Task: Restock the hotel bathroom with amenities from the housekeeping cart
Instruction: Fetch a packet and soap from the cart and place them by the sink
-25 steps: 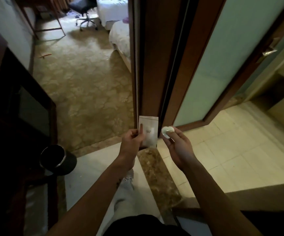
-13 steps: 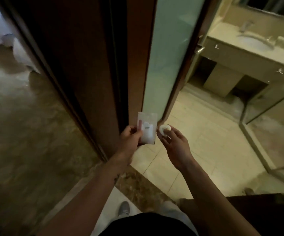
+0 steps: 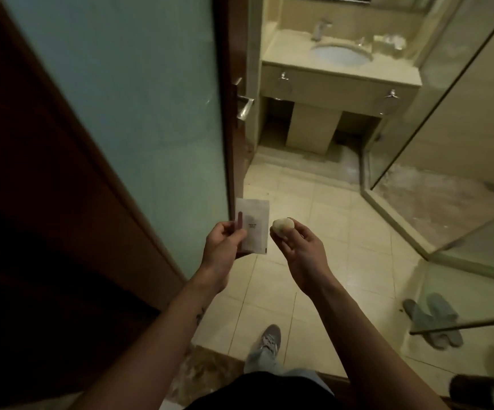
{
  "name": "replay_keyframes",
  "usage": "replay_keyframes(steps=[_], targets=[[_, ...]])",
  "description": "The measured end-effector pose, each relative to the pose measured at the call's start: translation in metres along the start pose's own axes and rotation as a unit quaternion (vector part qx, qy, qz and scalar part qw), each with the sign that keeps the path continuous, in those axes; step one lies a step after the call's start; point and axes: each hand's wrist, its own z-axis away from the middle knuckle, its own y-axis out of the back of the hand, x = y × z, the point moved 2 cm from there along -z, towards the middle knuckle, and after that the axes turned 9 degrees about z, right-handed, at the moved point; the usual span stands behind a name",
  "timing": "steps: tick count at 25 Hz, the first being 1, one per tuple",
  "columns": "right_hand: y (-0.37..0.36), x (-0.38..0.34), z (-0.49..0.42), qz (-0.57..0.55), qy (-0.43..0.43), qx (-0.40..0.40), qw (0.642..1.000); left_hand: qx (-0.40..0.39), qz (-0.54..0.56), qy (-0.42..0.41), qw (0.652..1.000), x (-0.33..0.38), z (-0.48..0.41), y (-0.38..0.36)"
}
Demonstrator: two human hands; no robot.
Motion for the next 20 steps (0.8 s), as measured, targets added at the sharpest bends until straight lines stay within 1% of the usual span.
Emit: replay_keyframes(steps=[4, 8, 11, 15, 20], targets=[[0.035, -0.059, -0.083, -0.005, 0.016, 0.029, 0.999, -0.024, 0.001, -0.004, 1.000, 0.023, -0.076, -0.090], [0.074, -0.112, -0.145, -0.013, 0.039, 0.066, 0.997, -0.068, -0.009, 0.016, 0.998, 0.027, -0.136, -0.172], [0.100, -0.137, -0.174, -0.020, 0.045, 0.090, 0.995, -0.094, -0.019, 0.030, 0.995, 0.029, -0.163, -0.217], [0.134, -0.167, -0.228, -0.070, 0.063, 0.128, 0.987, -0.134, -0.052, 0.039, 0.989, 0.034, -0.206, -0.284], [0.176, -0.208, -0.317, -0.098, 0.062, 0.189, 0.975, -0.174, -0.072, 0.054, 0.981, 0.038, -0.289, -0.372]])
